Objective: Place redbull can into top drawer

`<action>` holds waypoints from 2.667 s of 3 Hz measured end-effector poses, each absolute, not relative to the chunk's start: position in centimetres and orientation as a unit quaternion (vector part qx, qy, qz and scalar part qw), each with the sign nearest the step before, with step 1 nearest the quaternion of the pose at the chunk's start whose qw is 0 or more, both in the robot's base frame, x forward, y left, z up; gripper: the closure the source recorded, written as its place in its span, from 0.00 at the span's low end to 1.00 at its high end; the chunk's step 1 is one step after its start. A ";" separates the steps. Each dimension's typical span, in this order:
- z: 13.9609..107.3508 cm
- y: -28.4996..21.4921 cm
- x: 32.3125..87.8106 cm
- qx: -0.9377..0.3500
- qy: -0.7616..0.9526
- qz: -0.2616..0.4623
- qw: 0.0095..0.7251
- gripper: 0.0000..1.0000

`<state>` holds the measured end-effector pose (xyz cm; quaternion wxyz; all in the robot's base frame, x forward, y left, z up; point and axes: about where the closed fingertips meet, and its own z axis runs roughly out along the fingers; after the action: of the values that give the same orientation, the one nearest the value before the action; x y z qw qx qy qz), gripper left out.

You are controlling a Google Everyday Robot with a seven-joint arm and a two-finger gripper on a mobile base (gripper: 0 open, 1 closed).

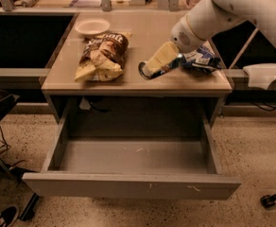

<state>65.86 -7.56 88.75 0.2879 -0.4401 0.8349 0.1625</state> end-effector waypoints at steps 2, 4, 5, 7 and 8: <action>82.2 -7.6 59.7 -0.404 0.826 0.233 0.317 1.00; 82.2 -7.2 57.8 -0.409 0.820 0.212 0.340 1.00; 80.7 -6.7 54.7 -0.409 0.819 0.161 0.368 1.00; 73.8 -8.1 55.2 -0.401 0.842 0.050 0.357 1.00; 71.6 -9.3 57.6 -0.375 0.867 0.032 0.326 1.00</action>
Offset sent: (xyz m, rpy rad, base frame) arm -0.0928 0.0041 -0.1190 0.2550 0.0516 -0.0154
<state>57.58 -9.33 71.61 0.3260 -0.3749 0.8672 0.0325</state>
